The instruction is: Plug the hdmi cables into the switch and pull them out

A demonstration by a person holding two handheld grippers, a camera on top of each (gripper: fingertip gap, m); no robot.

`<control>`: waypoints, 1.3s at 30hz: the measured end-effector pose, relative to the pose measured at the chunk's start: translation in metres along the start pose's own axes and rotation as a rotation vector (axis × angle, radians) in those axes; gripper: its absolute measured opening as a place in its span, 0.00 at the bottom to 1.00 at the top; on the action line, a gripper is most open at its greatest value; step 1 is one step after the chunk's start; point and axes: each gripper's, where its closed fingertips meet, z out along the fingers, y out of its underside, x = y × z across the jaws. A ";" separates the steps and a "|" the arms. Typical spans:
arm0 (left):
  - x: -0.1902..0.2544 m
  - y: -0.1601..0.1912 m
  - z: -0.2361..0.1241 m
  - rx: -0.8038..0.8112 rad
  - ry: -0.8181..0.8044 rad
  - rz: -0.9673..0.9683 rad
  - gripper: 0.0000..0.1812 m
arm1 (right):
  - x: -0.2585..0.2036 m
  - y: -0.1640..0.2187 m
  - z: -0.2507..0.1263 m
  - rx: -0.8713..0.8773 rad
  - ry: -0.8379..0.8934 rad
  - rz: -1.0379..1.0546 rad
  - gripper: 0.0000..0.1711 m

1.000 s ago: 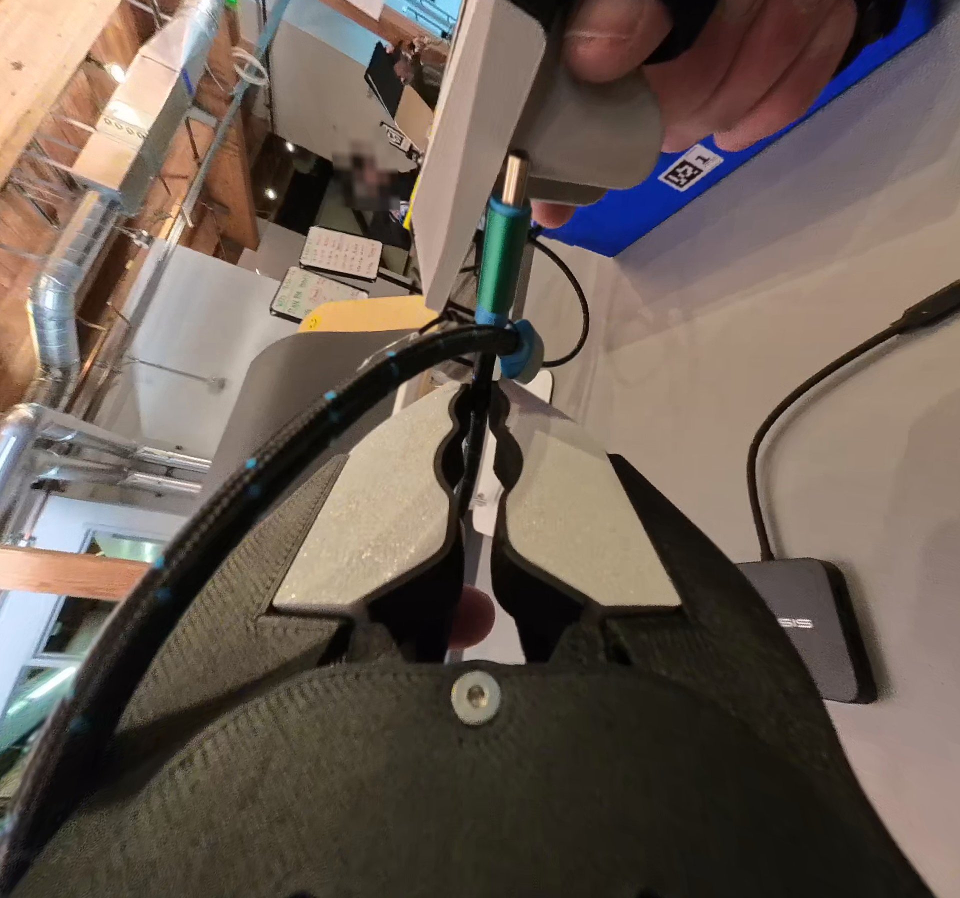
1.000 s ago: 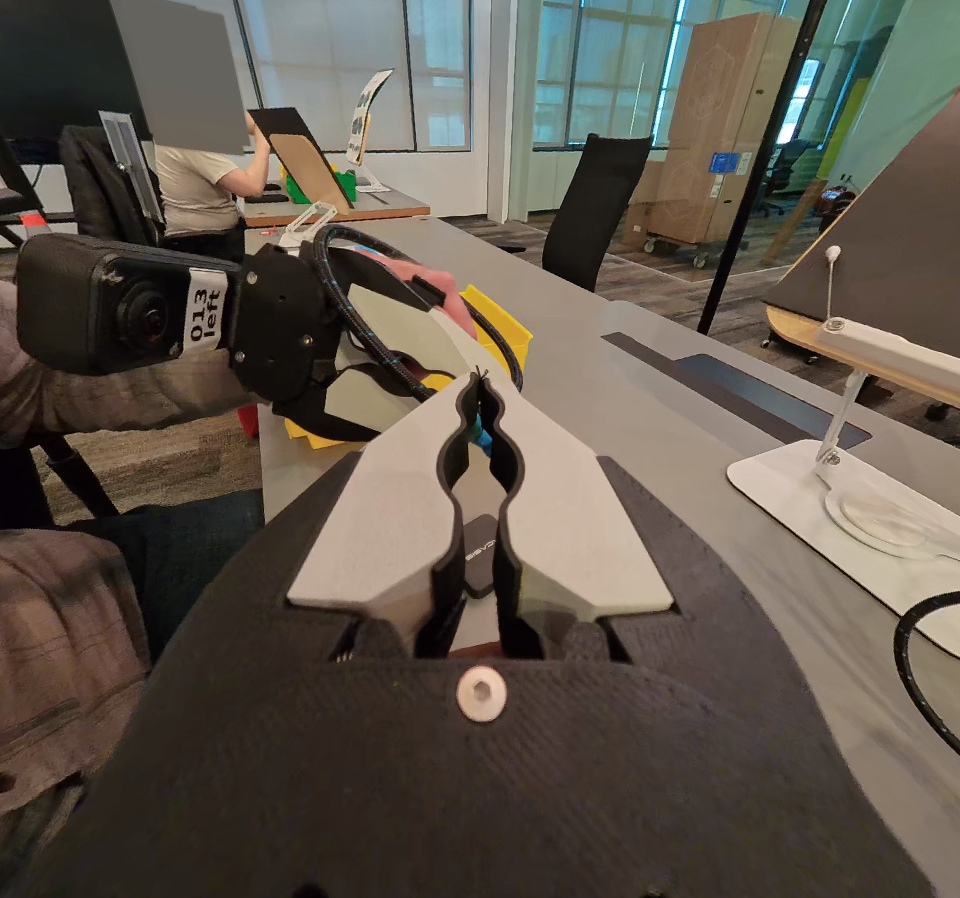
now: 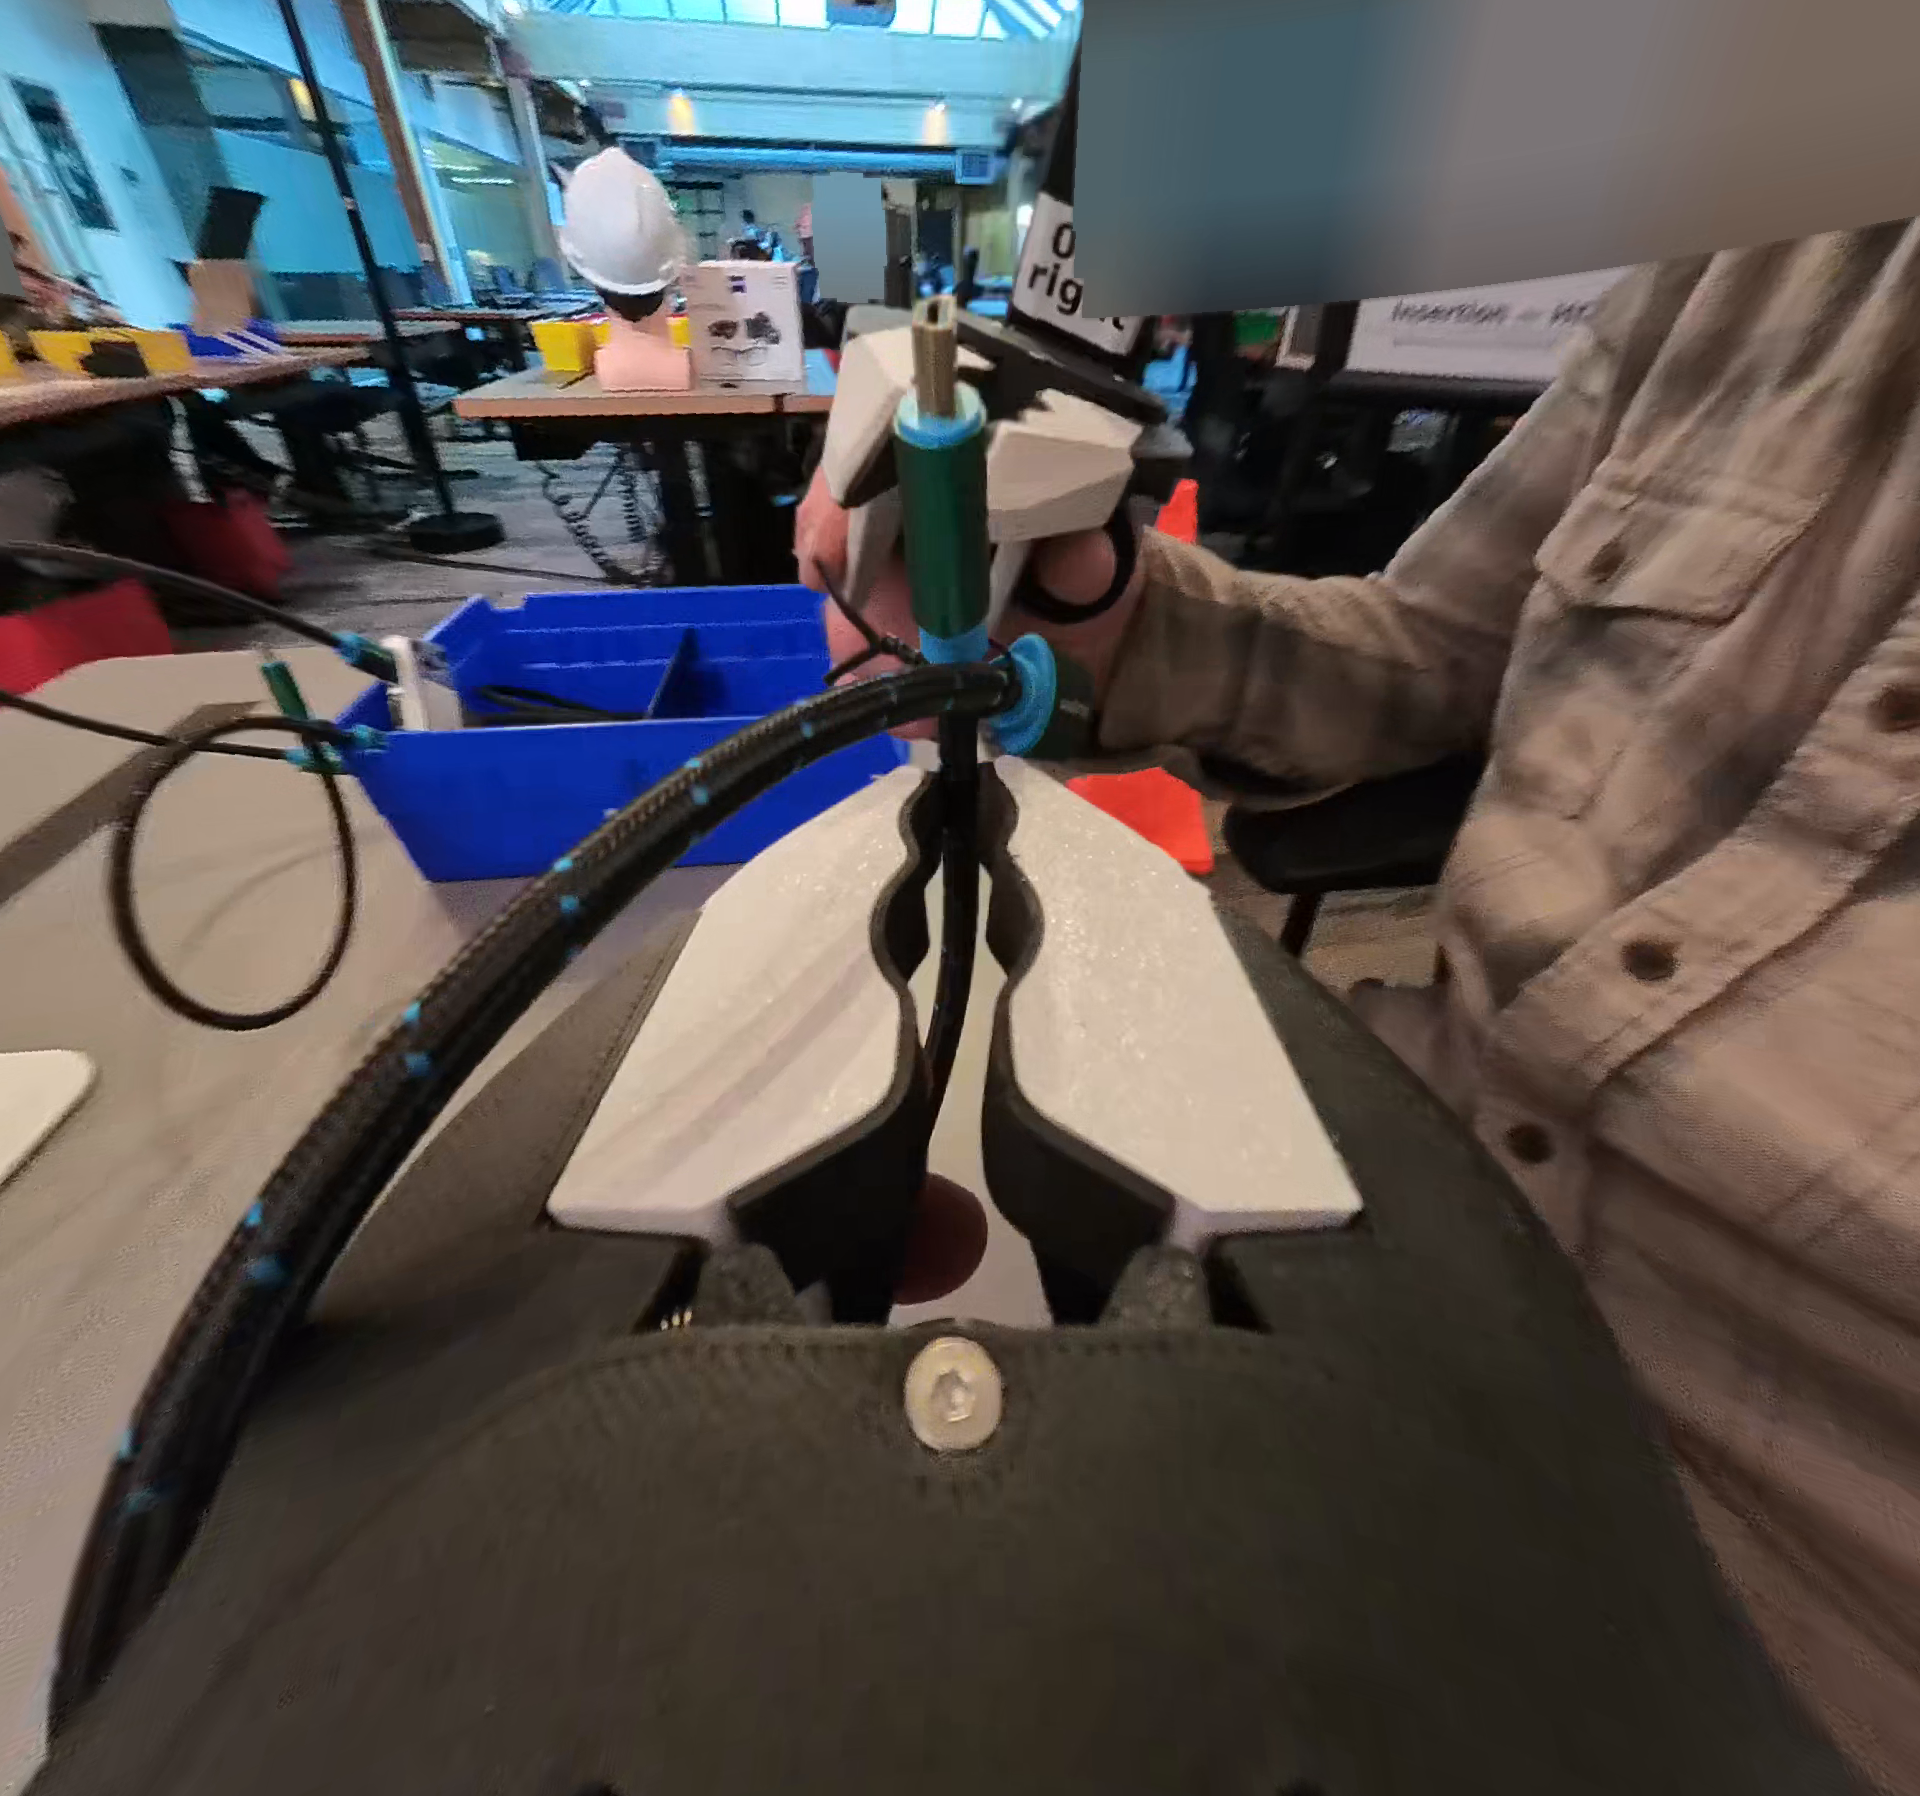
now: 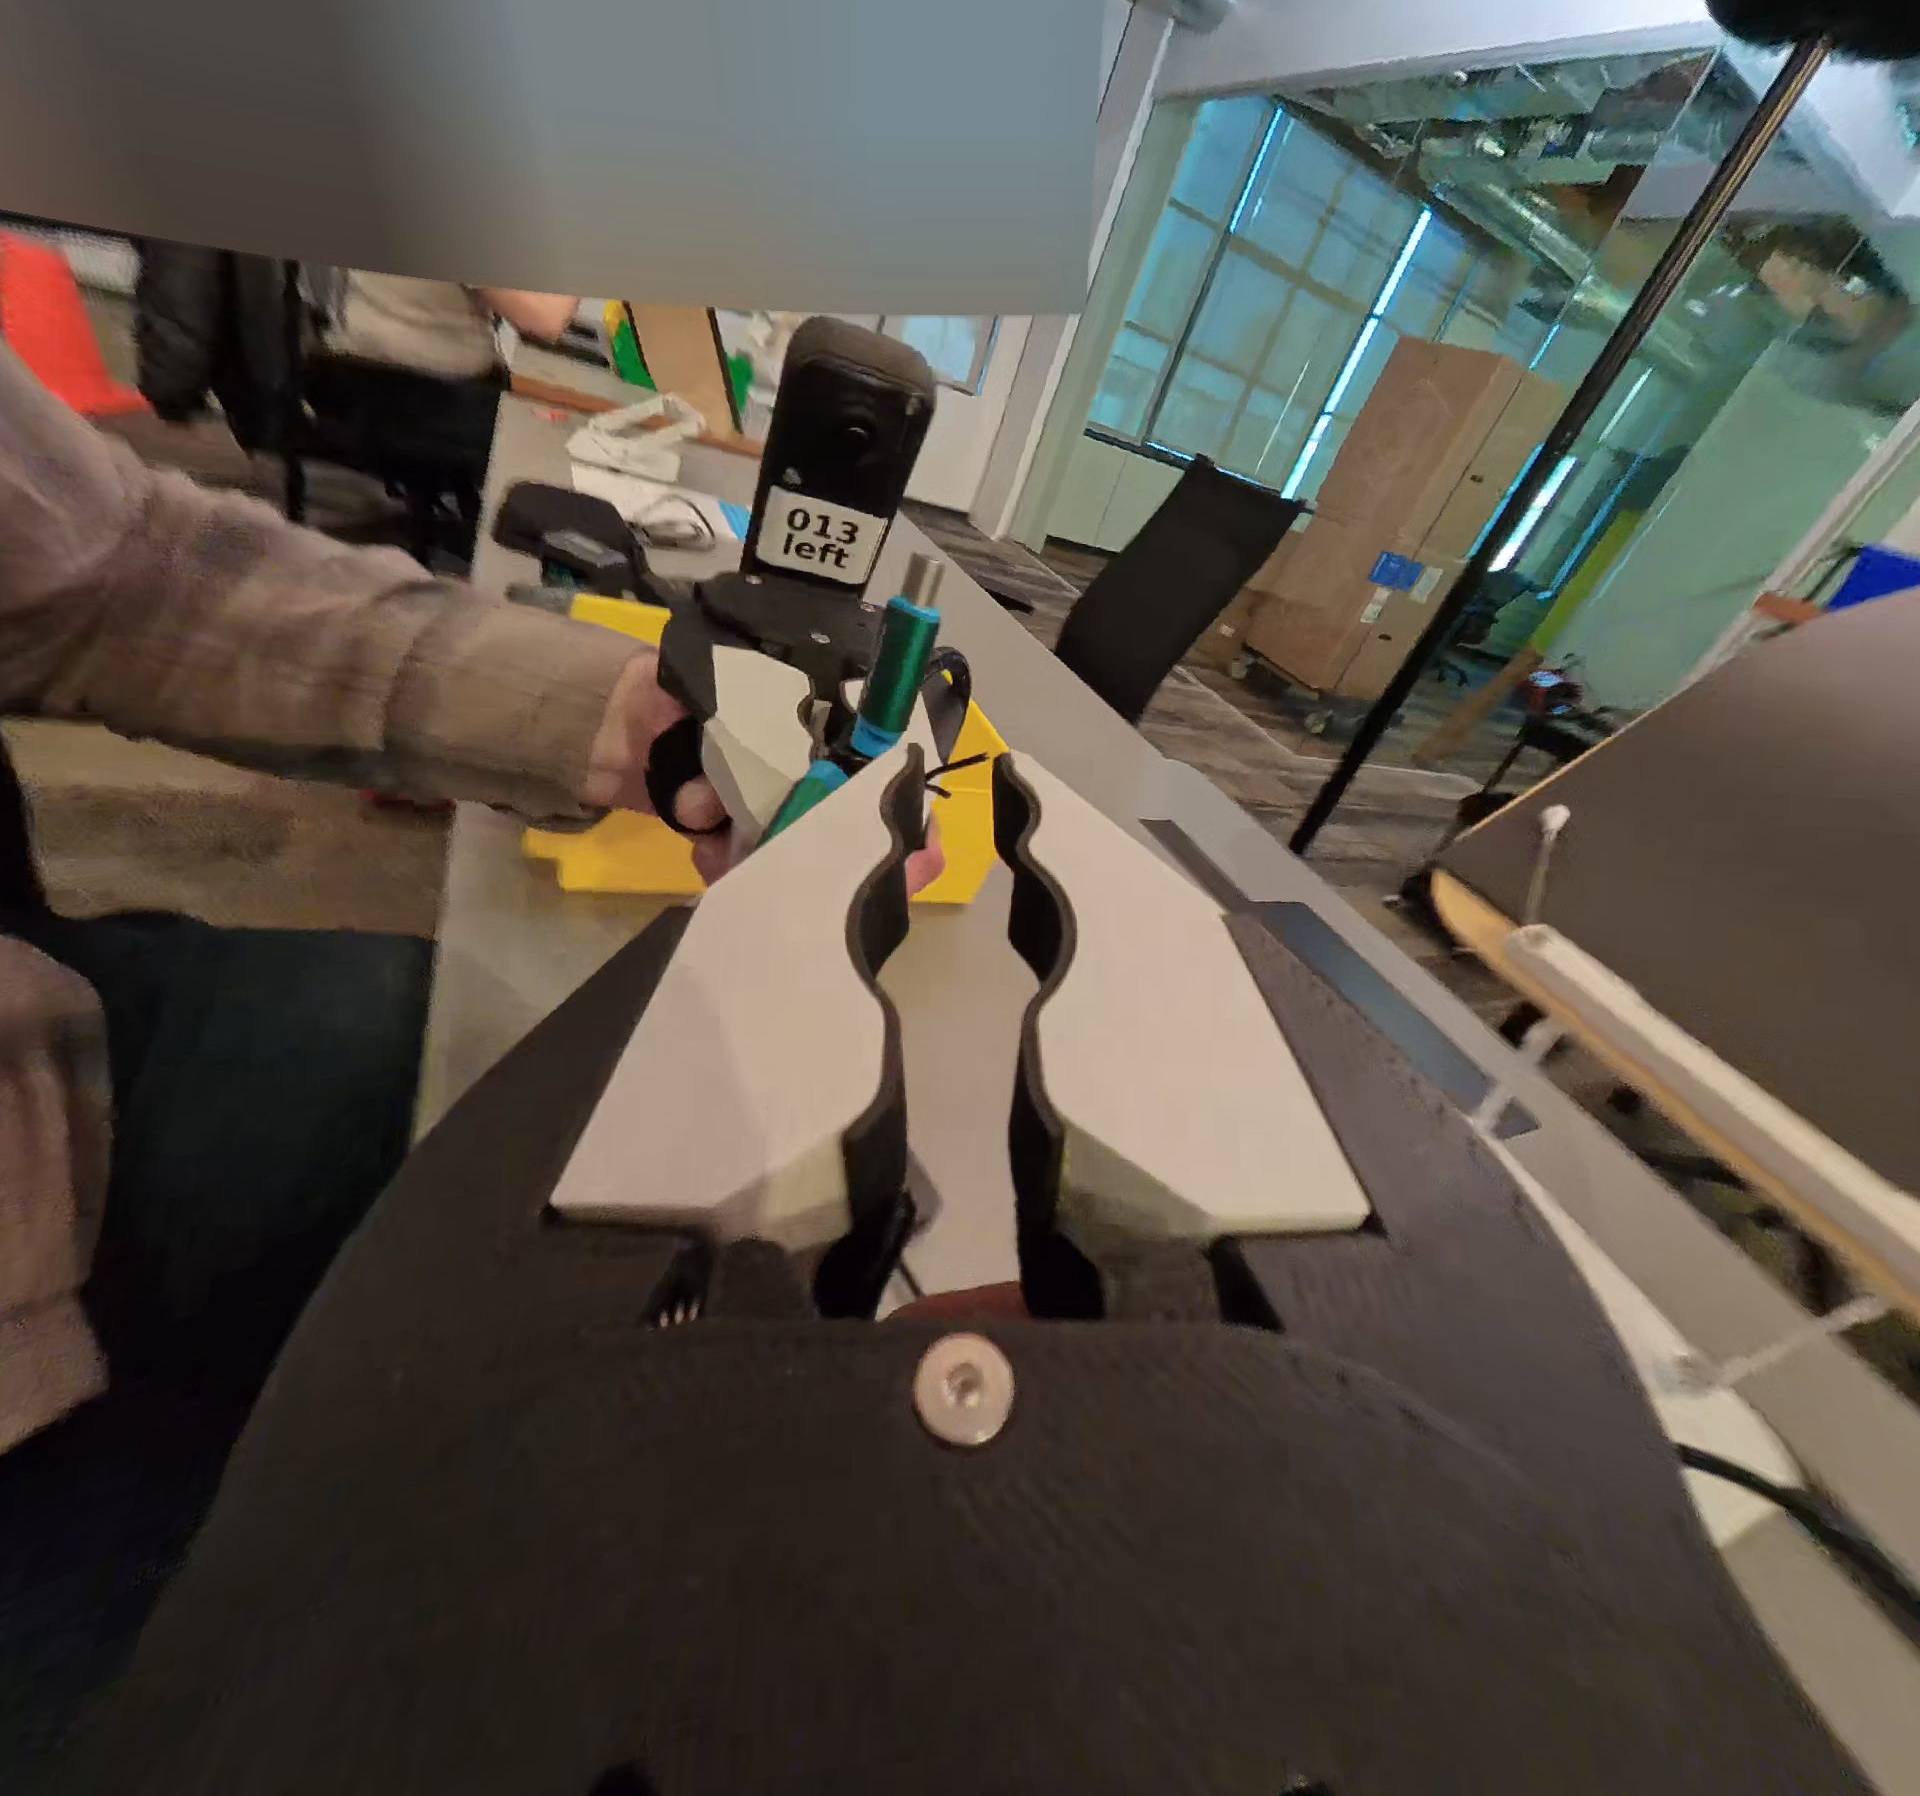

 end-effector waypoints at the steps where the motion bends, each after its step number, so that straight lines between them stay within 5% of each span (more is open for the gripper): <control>1: 0.002 0.001 0.000 0.009 0.029 -0.032 0.03 | -0.002 0.001 0.001 -0.025 0.013 -0.074 0.06; 15: 0.012 -0.001 0.000 0.067 0.156 -0.178 0.03 | -0.011 0.015 0.014 -0.201 0.152 -0.748 0.08; 24: 0.016 0.000 0.004 0.116 0.201 -0.245 0.03 | -0.011 0.023 0.021 -0.238 0.217 -0.893 0.00; 31: 0.011 0.011 0.002 -0.041 0.124 -0.096 0.03 | -0.021 0.034 0.016 -0.268 -0.002 -0.476 0.00; 39: 0.017 0.015 -0.003 -0.175 0.095 0.081 0.03 | -0.053 0.023 -0.003 -0.157 -0.488 0.454 0.00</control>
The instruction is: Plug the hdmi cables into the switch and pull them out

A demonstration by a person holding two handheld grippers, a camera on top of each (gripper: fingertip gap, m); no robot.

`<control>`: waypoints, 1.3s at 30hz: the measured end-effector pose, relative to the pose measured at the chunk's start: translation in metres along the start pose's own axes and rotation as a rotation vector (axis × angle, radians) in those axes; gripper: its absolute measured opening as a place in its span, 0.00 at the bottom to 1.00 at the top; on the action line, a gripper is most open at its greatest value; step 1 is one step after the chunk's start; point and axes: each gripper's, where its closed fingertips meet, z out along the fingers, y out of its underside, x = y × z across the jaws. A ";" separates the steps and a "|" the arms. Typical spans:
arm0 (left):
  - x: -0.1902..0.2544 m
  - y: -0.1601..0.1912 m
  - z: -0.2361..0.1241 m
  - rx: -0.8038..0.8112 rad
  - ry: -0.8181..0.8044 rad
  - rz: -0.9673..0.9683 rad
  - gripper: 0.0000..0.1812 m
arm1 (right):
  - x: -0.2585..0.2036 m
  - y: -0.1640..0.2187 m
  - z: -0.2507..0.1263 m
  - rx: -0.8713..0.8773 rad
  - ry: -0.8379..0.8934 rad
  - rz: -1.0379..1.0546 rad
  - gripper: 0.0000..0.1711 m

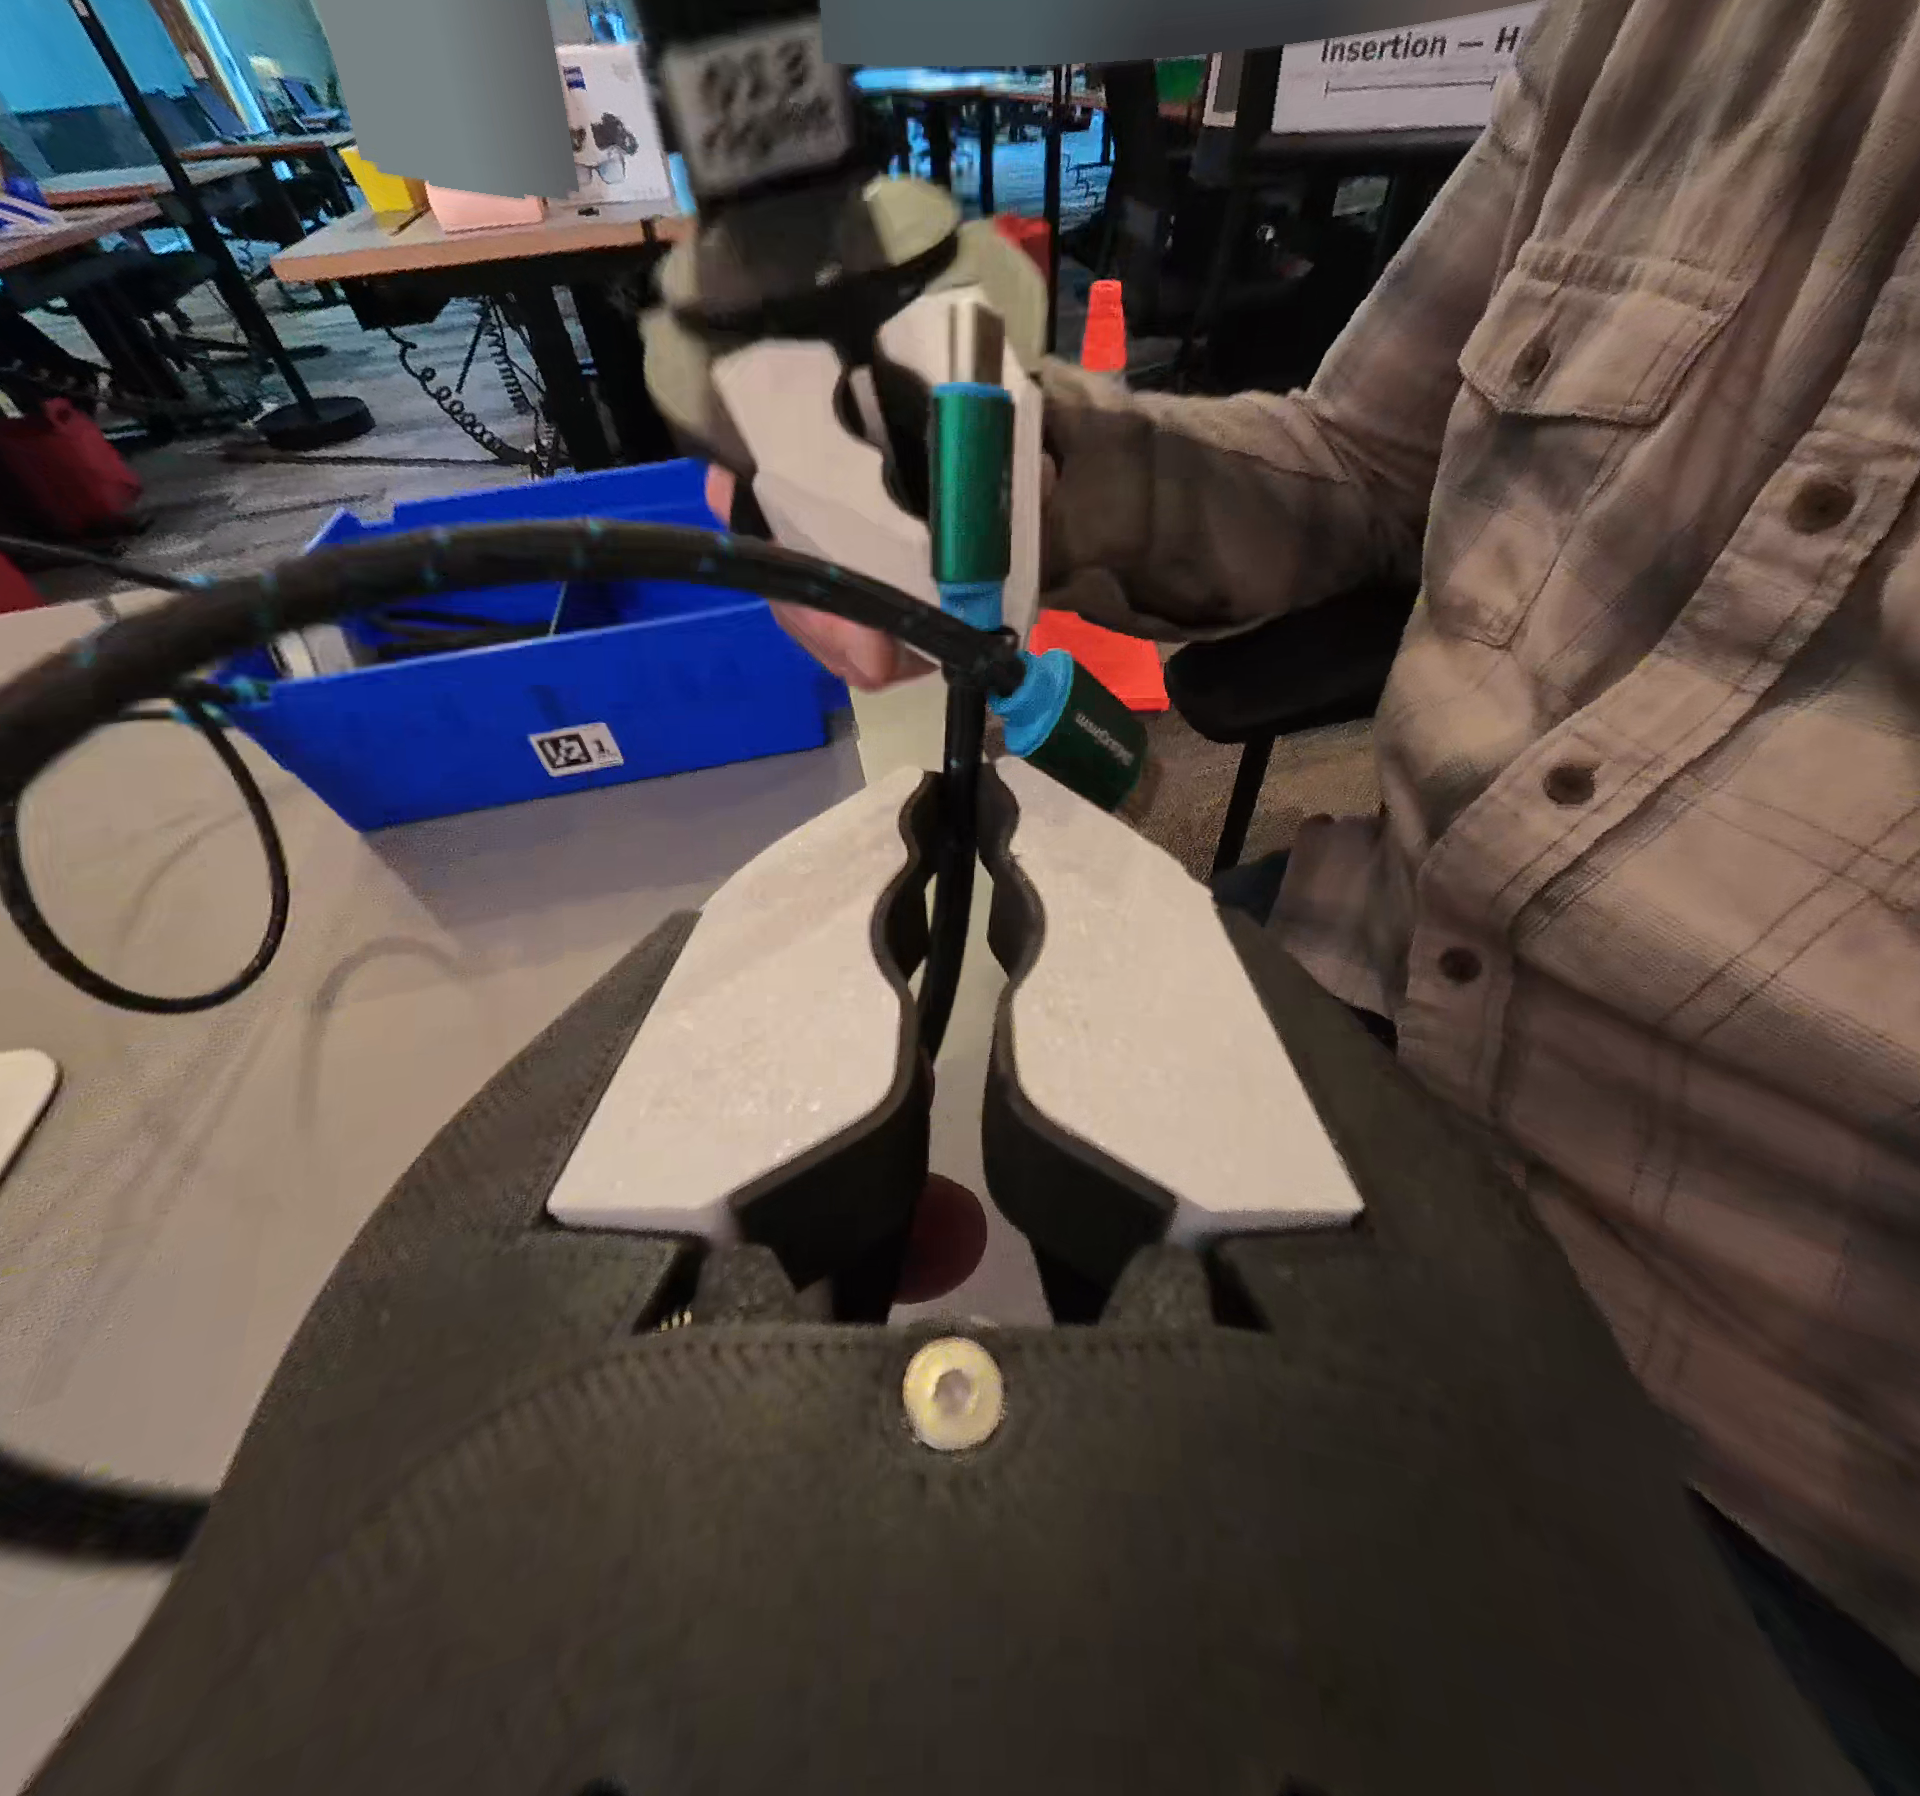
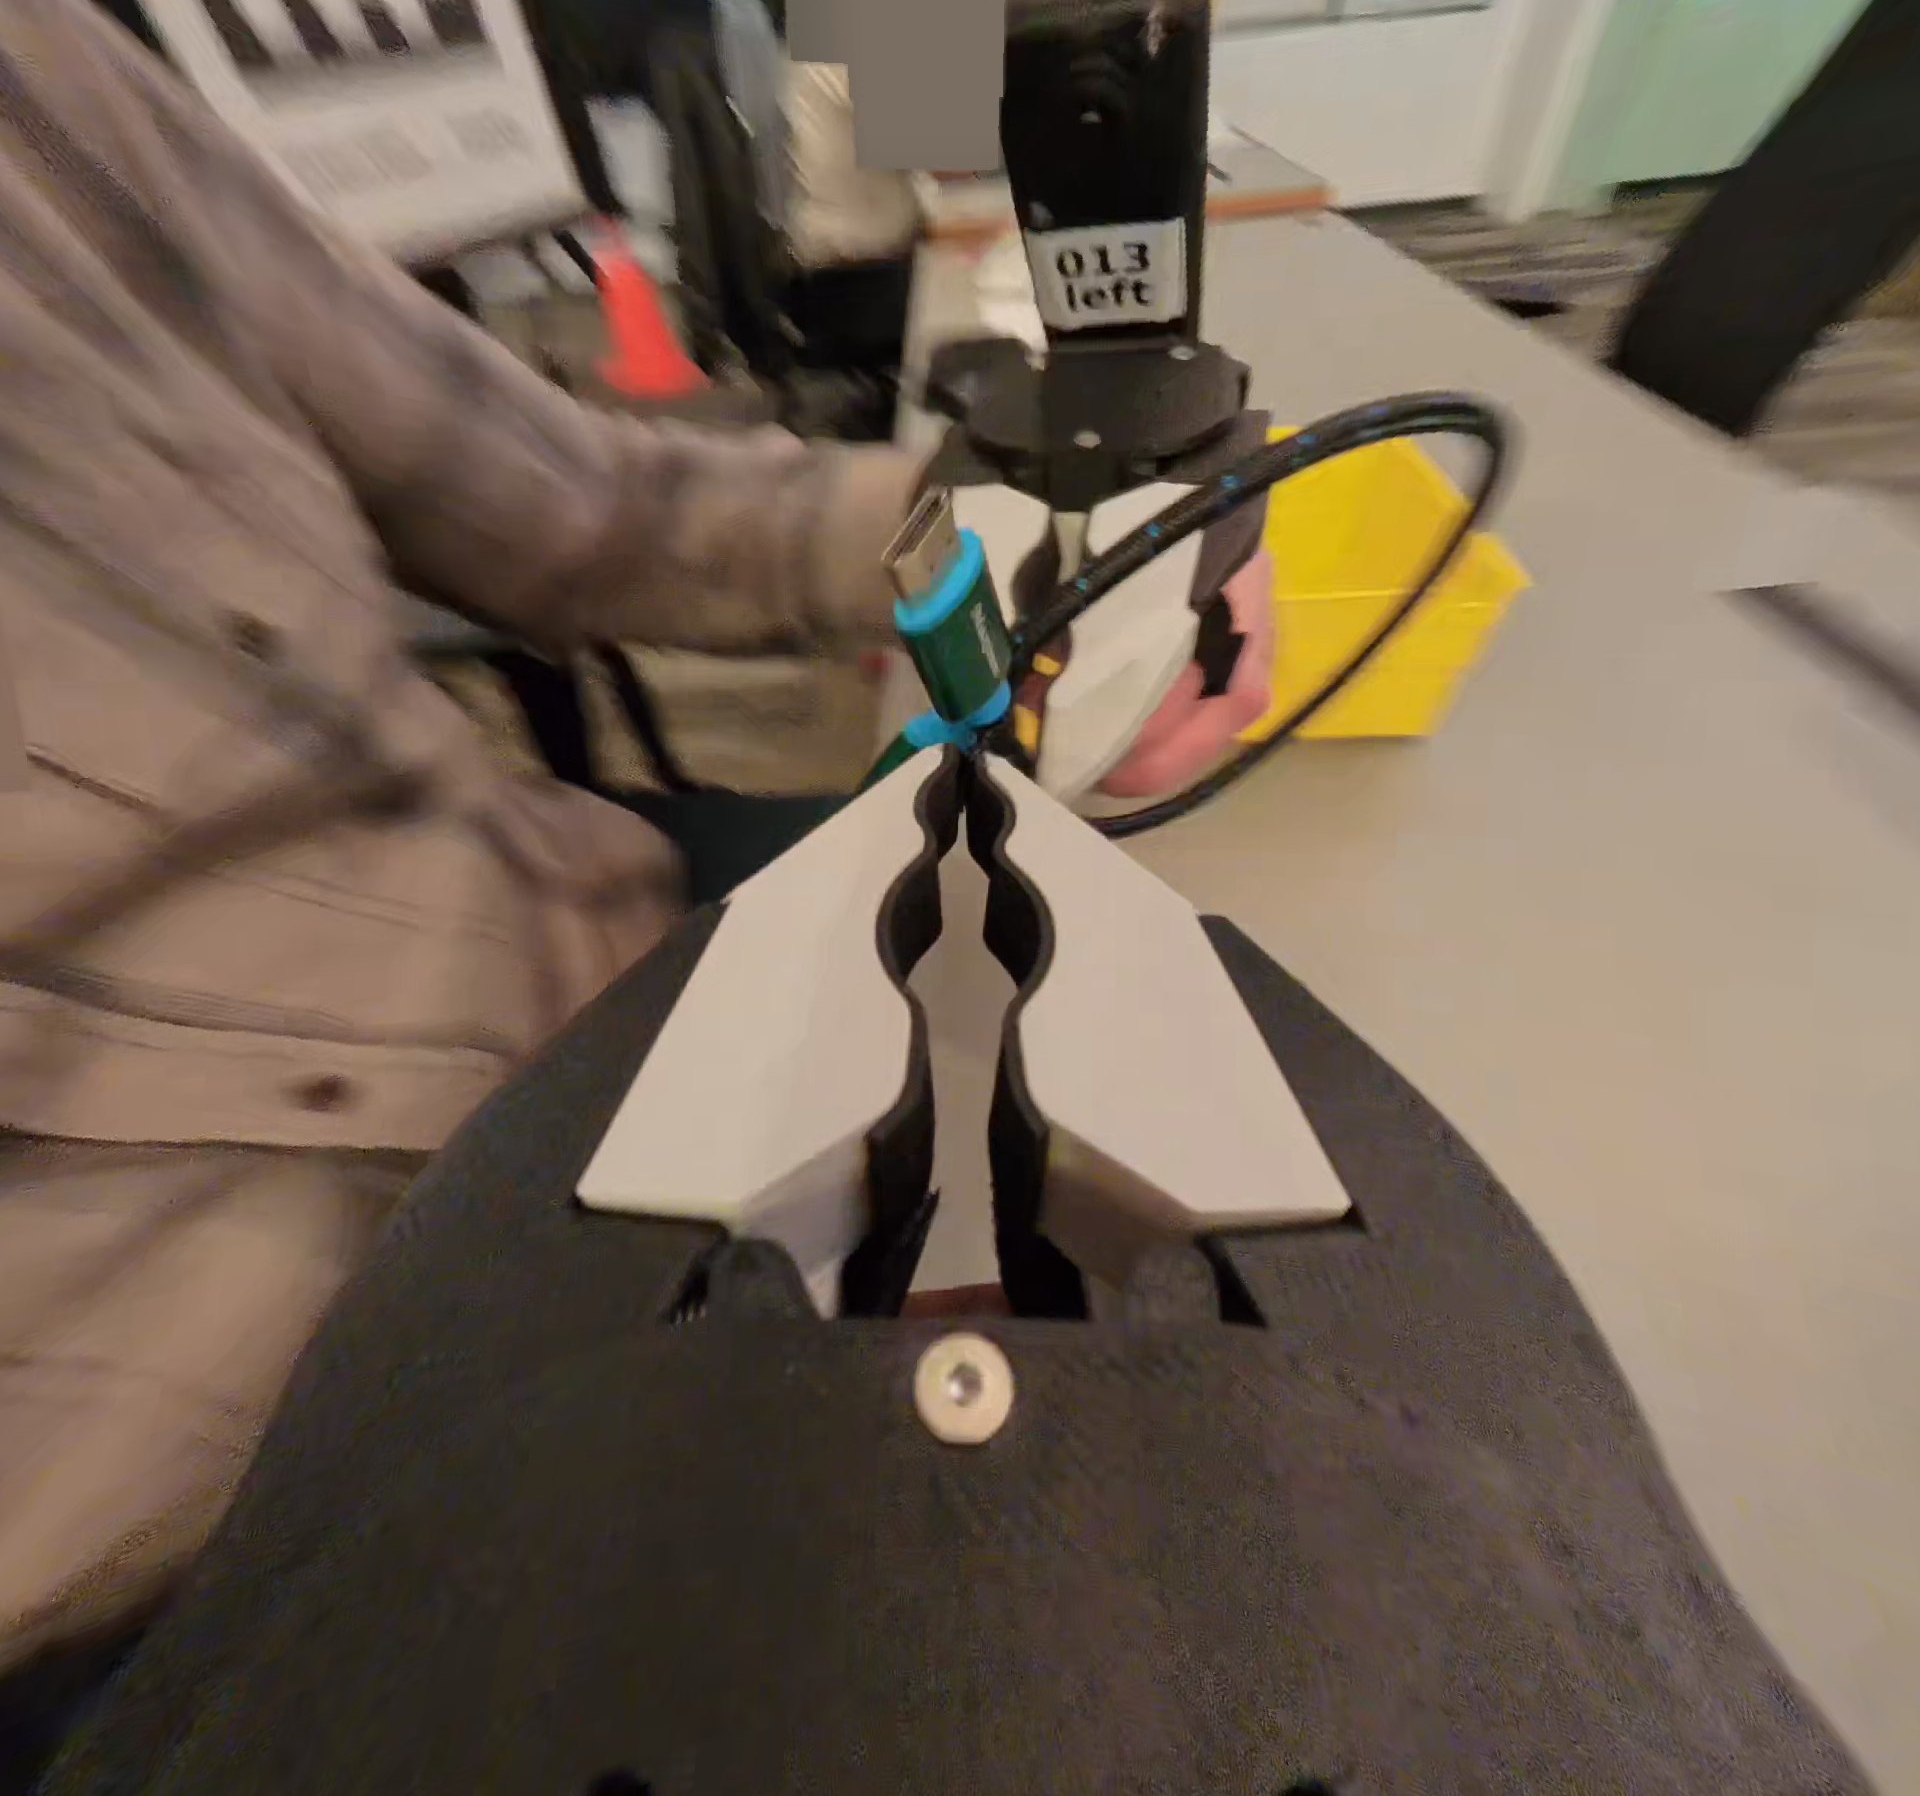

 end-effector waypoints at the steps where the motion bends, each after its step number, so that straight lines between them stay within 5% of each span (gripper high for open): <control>1: 0.000 -0.004 -0.001 0.014 0.001 -0.001 0.03 | -0.001 -0.004 -0.002 0.052 -0.048 0.070 0.00; 5: -0.007 -0.003 -0.005 0.029 -0.032 -0.027 0.03 | 0.016 -0.007 -0.001 0.092 0.097 -0.052 0.00; 10: -0.019 -0.009 -0.012 0.134 -0.048 -0.109 0.03 | 0.041 -0.008 -0.011 -0.020 0.467 -0.506 0.05; 17: -0.023 -0.008 -0.010 0.199 -0.047 -0.181 0.03 | 0.048 -0.010 -0.007 -0.204 0.747 -1.025 0.07; 24: -0.025 -0.009 -0.011 0.224 -0.042 -0.207 0.03 | 0.054 -0.017 -0.008 -0.250 0.895 -1.167 0.00; 33: -0.030 -0.002 -0.011 0.147 -0.103 -0.143 0.03 | 0.050 -0.007 -0.001 -0.047 0.569 -0.510 0.00; 39: -0.032 -0.006 -0.017 0.113 -0.163 -0.036 0.03 | 0.026 -0.018 0.007 0.296 0.038 0.273 0.00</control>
